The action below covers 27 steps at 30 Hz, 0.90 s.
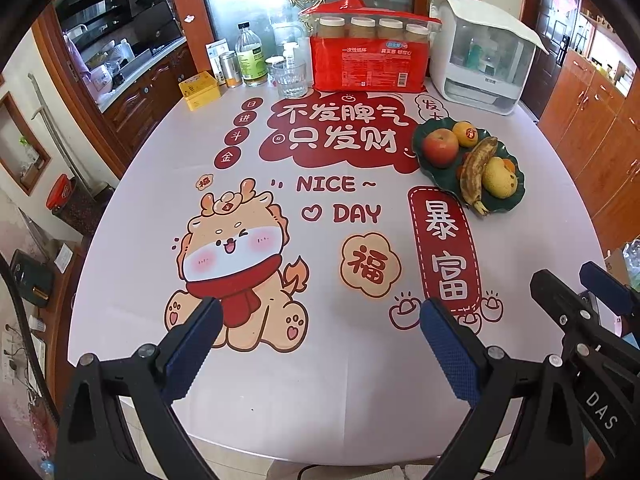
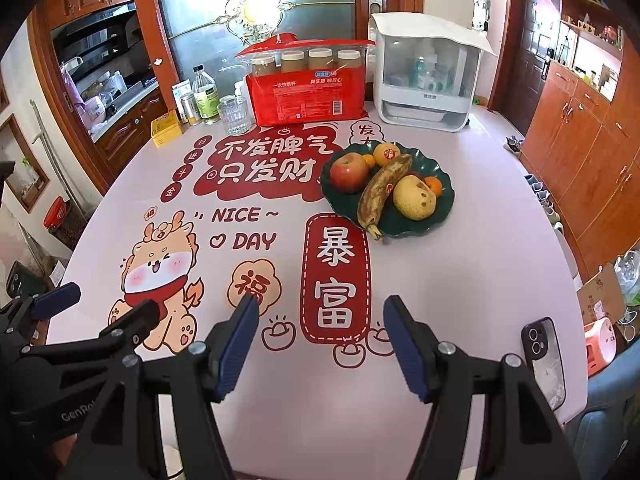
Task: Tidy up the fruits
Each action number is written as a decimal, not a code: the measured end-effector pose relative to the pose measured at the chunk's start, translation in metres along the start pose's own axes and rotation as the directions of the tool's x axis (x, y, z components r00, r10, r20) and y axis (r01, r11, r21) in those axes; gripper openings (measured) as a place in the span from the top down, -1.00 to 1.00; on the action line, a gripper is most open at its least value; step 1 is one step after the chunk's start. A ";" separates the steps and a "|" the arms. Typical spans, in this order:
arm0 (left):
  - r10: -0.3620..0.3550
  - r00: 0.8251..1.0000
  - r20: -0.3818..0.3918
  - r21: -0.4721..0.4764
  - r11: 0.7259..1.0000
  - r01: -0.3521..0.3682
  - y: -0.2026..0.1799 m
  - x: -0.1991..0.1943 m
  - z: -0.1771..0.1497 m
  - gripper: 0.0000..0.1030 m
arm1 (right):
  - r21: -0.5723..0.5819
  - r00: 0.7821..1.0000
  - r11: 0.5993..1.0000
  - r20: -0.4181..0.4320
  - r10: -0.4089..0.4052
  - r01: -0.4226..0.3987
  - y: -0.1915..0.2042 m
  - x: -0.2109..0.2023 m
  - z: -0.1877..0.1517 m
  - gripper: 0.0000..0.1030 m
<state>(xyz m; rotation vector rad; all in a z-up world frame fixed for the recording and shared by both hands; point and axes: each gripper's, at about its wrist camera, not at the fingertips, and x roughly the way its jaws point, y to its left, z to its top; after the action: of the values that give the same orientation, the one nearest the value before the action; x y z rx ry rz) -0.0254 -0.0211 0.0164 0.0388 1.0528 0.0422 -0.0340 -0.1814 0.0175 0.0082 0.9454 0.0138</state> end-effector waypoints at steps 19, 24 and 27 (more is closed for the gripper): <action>-0.001 1.000 0.004 0.004 1.000 0.001 -0.003 -0.001 0.000 -0.91 | 0.009 1.000 1.000 -0.002 0.001 -0.001 0.000 -0.001 -0.005 -0.26; -0.001 1.000 0.003 0.004 1.000 0.001 -0.003 -0.001 0.000 -0.91 | 0.010 1.000 1.000 -0.004 0.003 -0.002 0.001 0.000 -0.006 -0.26; 0.000 1.000 0.003 0.003 1.000 0.000 -0.003 -0.001 0.000 -0.91 | 0.010 1.000 1.000 -0.003 0.003 -0.003 -0.001 0.000 -0.004 -0.26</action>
<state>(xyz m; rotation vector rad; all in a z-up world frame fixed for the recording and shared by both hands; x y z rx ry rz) -0.0260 -0.0247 0.0172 0.0411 1.0496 0.0405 -0.0373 -0.1823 0.0154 0.0184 0.9488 0.0118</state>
